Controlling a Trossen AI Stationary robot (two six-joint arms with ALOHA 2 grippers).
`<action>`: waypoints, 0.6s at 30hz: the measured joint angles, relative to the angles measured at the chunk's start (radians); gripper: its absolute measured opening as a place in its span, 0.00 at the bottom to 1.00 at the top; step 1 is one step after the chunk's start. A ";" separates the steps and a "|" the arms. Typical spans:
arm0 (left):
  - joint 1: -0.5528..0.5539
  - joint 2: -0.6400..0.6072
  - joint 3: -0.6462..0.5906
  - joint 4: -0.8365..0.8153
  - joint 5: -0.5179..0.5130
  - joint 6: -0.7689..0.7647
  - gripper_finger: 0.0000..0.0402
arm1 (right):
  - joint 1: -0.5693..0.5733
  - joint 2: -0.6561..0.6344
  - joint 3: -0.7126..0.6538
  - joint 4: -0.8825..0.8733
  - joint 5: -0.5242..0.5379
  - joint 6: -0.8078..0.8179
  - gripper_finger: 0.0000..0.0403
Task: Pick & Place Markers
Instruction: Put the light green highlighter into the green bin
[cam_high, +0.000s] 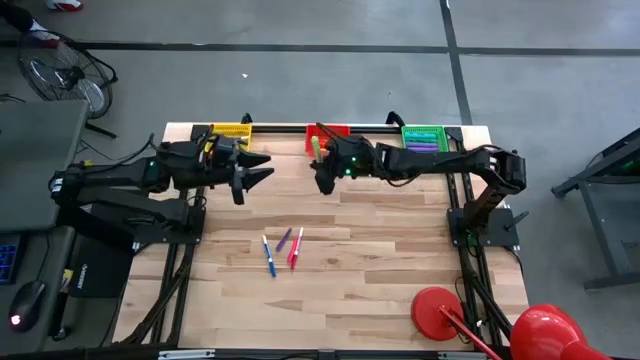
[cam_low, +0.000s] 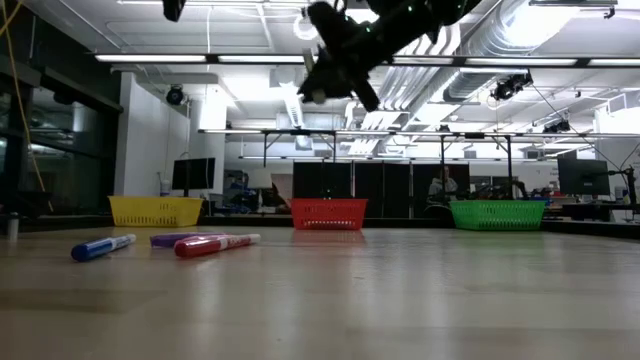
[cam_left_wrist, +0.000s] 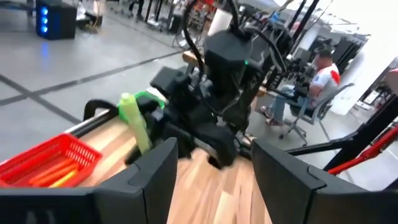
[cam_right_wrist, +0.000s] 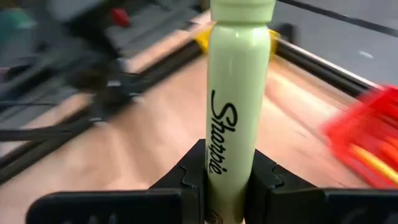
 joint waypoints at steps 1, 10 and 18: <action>0.000 -0.006 0.000 -0.015 -0.002 -0.006 0.50 | -0.009 0.000 0.000 -0.019 0.019 0.013 0.13; 0.000 -0.008 0.000 -0.094 0.009 -0.035 0.50 | -0.091 -0.040 -0.158 0.037 0.034 0.089 0.13; 0.000 -0.008 0.000 -0.140 0.023 -0.057 0.50 | -0.116 -0.176 -0.437 0.265 0.107 0.261 0.13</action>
